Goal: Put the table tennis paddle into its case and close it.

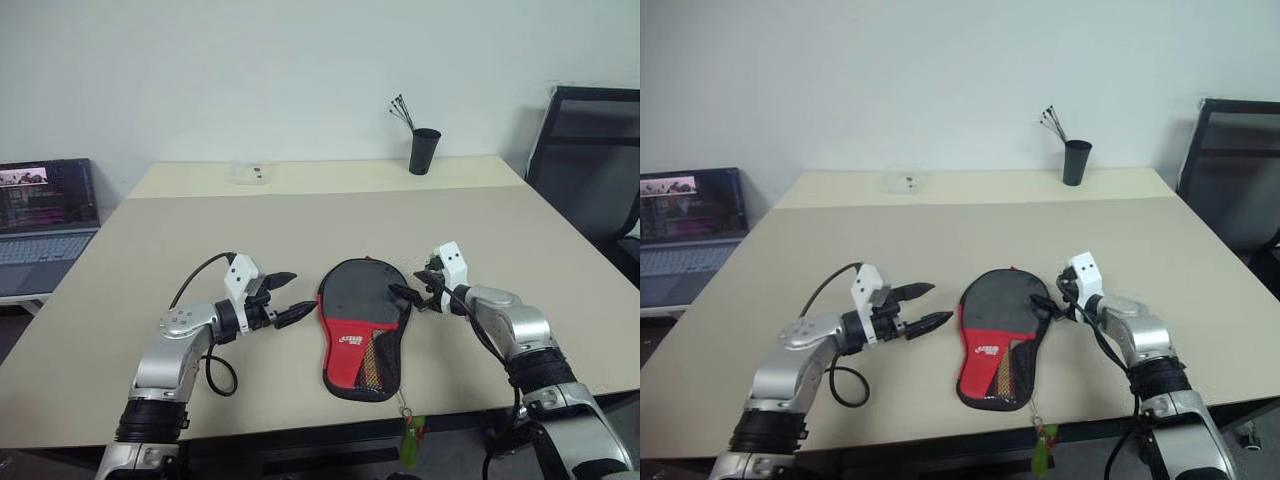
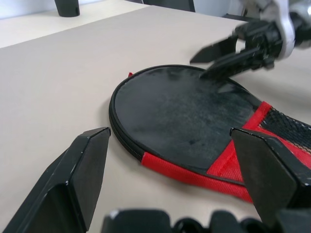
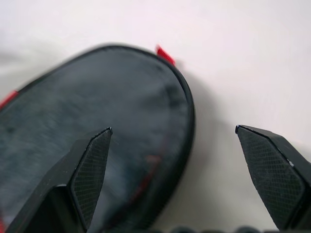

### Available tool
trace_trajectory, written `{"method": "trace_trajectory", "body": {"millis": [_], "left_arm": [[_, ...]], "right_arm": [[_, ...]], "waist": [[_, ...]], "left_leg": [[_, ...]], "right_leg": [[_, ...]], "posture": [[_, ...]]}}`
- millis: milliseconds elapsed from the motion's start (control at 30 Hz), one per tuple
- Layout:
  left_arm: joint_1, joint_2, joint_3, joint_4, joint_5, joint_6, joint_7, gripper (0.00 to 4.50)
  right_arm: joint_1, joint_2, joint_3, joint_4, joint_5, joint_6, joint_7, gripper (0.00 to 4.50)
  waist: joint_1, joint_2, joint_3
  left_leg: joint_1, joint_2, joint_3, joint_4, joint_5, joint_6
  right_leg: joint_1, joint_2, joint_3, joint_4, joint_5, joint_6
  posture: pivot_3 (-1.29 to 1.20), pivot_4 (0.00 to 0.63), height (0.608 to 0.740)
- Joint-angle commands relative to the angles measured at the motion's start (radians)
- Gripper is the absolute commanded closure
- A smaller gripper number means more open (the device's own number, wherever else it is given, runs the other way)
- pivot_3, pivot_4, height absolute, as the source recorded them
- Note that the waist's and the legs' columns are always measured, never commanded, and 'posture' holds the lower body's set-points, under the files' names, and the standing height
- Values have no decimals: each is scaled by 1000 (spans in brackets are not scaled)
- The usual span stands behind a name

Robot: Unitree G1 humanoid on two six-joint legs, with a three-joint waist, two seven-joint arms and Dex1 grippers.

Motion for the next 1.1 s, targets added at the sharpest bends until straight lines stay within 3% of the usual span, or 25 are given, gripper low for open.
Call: {"method": "trace_trajectory", "body": {"millis": [33, 400, 867, 1067, 1100], "left_arm": [[7, 9, 2, -59, -22, -5, 18, 180], [47, 16, -5, -102, -26, -5, 44, 180], [70, 16, -15, -129, -27, -4, 62, 180], [81, 11, -21, -139, -25, -6, 73, 180], [83, 10, -23, -141, -25, -6, 77, 180]], "right_arm": [[-57, 19, -9, 59, -24, -42, 23, 646], [-131, 68, -2, 153, -56, -54, 98, 4348], [-242, 118, 10, 283, -141, -135, 141, 4433], [-219, 100, 7, 284, -172, -116, 134, 4433], [-214, 93, 4, 282, -174, -111, 133, 4242]], "waist": [[-1, 0, 0], [-6, 0, 0], [-6, 0, 0], [-4, 0, 0], [-4, 0, 0]], "left_leg": [[0, 0, 0, 0, 0, 0], [1, 0, 1, 0, 0, 0], [1, 1, 1, -2, 0, 0], [1, 0, 1, -2, 0, 0], [1, 0, 1, -2, 0, 0]], "right_leg": [[0, 0, 0, 0, 0, 0], [0, 0, 1, 0, 1, -2], [-1, 0, 1, 0, 1, -2], [-1, 0, 1, 0, 2, -3], [-1, 0, 1, 0, 2, -3]], "posture": [[0, 150, 740], [0, 150, 740], [0, 150, 740], [0, 150, 740], [0, 150, 740]]}}
